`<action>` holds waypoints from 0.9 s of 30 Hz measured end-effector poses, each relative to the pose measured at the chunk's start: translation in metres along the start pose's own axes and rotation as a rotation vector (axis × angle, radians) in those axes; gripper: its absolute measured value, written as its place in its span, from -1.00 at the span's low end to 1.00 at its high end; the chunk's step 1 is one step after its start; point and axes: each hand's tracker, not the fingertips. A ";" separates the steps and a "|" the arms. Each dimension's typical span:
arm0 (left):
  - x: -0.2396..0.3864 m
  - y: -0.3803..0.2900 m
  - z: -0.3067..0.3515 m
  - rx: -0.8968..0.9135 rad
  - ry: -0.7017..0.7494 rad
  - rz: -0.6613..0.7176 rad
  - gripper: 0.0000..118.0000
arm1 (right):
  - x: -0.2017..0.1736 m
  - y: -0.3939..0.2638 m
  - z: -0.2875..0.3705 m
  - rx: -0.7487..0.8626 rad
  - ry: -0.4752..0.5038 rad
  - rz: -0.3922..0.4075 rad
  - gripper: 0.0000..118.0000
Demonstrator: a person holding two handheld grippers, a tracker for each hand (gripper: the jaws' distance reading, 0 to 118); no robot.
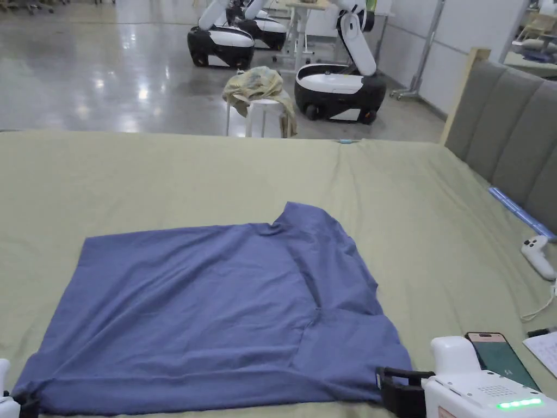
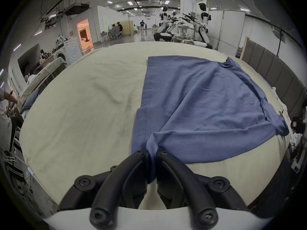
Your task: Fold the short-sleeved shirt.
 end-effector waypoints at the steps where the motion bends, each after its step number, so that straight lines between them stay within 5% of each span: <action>1: -0.001 0.001 0.000 0.001 -0.006 0.003 -0.86 | 0.002 -0.004 -0.011 -0.053 -0.004 -0.009 0.79; 2: -0.002 0.002 0.000 0.004 -0.005 0.003 -0.86 | 0.004 -0.007 -0.020 -0.110 -0.013 -0.007 0.03; 3: 0.000 0.001 0.001 0.011 0.004 0.000 -0.86 | -0.012 0.002 -0.011 -0.160 -0.021 -0.010 -0.96; 7: 0.004 0.001 0.007 0.019 0.009 -0.037 -0.88 | -0.007 -0.003 -0.009 -0.093 0.027 -0.106 -0.96; 16: -0.004 0.086 0.053 0.147 -0.042 -0.021 -0.88 | -0.015 0.116 0.039 0.140 0.008 0.017 -0.96; 19: -0.005 0.130 0.015 0.127 -0.047 -0.019 -0.88 | -0.002 0.158 -0.020 0.085 0.024 0.010 -0.96; 23: -0.022 0.171 -0.073 -0.054 -0.115 0.237 -0.88 | -0.002 0.191 -0.106 -0.043 0.002 -0.035 -0.96; 27: -0.009 0.179 -0.130 -0.181 0.006 0.169 -0.82 | -0.009 0.186 -0.160 -0.159 -0.041 -0.042 -0.90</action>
